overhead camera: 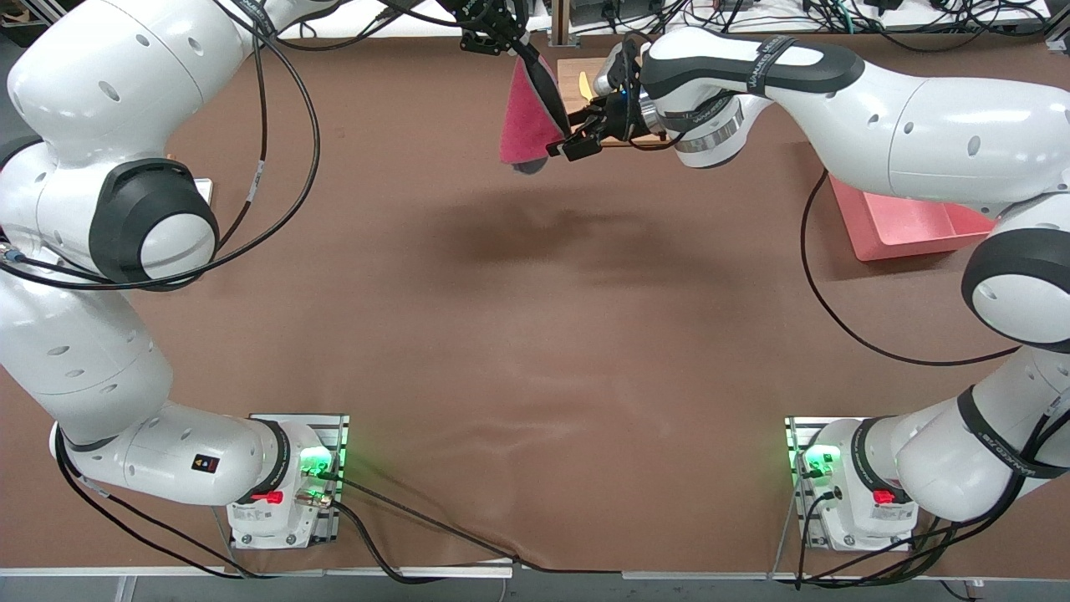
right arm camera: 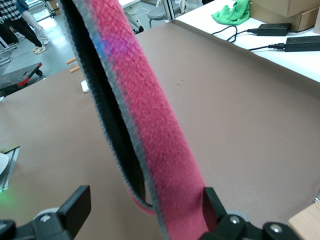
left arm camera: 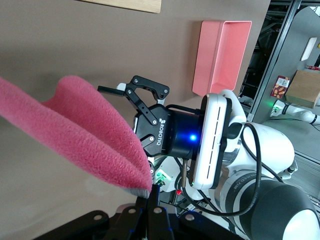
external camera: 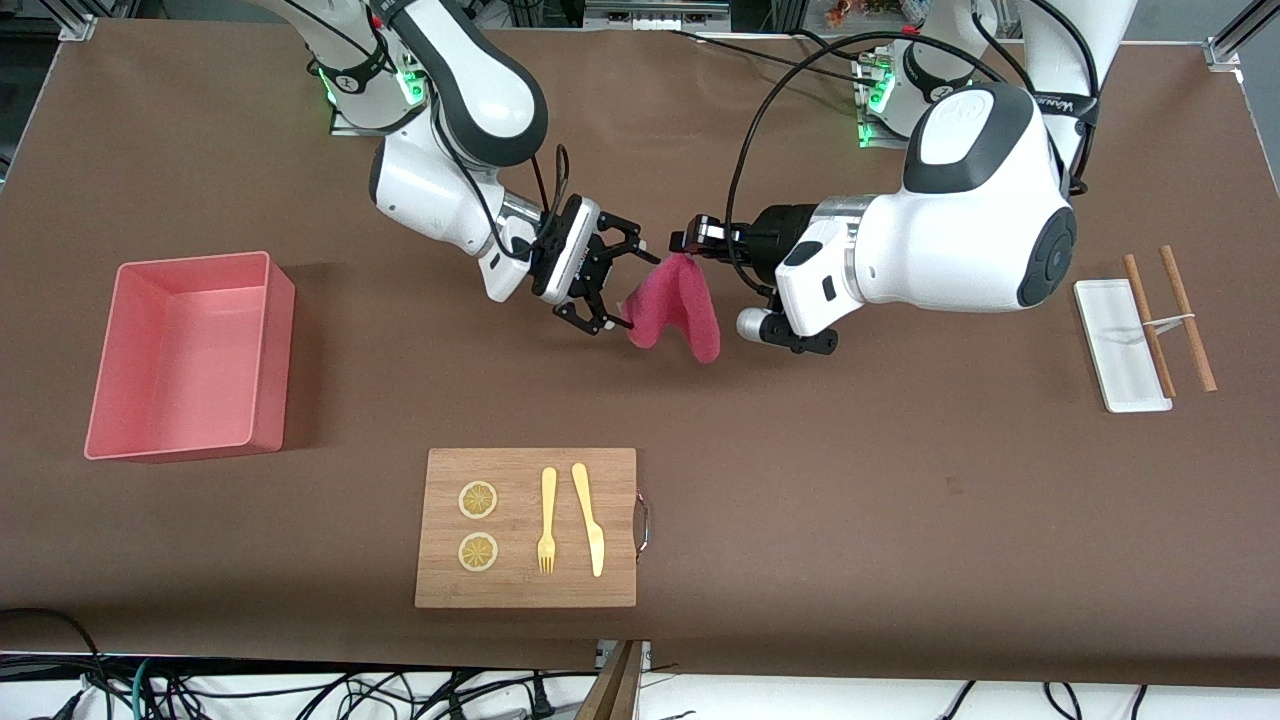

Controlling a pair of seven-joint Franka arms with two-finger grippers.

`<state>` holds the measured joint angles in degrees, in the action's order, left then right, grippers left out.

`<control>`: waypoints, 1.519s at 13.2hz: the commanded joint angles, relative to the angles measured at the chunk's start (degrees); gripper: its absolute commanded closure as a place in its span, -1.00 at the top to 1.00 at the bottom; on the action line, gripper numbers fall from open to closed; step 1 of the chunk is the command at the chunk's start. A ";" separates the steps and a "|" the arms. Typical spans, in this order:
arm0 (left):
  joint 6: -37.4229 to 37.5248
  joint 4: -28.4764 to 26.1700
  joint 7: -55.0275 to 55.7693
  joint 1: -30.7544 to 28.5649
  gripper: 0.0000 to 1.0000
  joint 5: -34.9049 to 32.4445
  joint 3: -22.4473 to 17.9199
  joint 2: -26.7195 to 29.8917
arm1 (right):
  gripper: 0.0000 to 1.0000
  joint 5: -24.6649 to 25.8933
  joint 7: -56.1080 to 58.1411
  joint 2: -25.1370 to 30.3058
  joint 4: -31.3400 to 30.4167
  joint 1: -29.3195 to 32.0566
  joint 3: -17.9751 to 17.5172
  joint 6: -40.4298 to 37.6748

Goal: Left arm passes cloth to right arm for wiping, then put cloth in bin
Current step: 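Open the left gripper and withdraw while the right gripper holds cloth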

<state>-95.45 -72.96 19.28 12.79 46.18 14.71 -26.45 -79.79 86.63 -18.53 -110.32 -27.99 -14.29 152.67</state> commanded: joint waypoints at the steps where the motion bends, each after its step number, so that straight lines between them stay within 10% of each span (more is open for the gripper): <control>1: 0.18 -1.40 -1.43 -0.05 -1.00 0.14 -0.12 1.76 | 0.65 0.51 0.03 -0.98 1.78 -0.75 0.05 1.40; 3: 0.26 -1.31 -1.43 -0.05 -1.00 -1.61 -0.04 2.02 | 0.10 0.51 0.38 -1.15 2.22 -0.75 0.14 1.49; 5: 0.18 -1.31 -1.43 -0.05 -1.00 -1.79 -0.03 2.02 | -0.93 0.78 0.38 -1.24 2.66 -0.75 0.66 1.49; 13: 0.17 -1.40 -2.23 -0.05 -1.00 -1.79 -0.12 1.93 | -1.00 8.60 -0.68 -0.28 3.27 -0.67 6.46 0.79; 14: 0.26 -1.40 -1.62 -0.05 -0.27 -1.71 -0.12 2.02 | -1.00 8.60 -0.68 0.25 3.19 -0.67 7.08 0.09; 15: 0.35 -1.40 -1.87 -0.22 0.99 -1.79 -0.12 2.02 | -1.00 8.60 -0.68 0.60 3.10 -0.67 8.30 -1.66; 20: 2.10 -0.87 -1.87 -2.41 1.00 -7.66 -0.91 2.63 | -1.00 16.47 -2.07 3.06 1.87 -0.23 18.31 -18.07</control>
<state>-94.94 -73.16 18.23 11.82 41.74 14.16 -25.62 -67.86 86.39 -17.73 -107.16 -28.13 0.48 140.23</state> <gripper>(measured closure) 0.392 0.982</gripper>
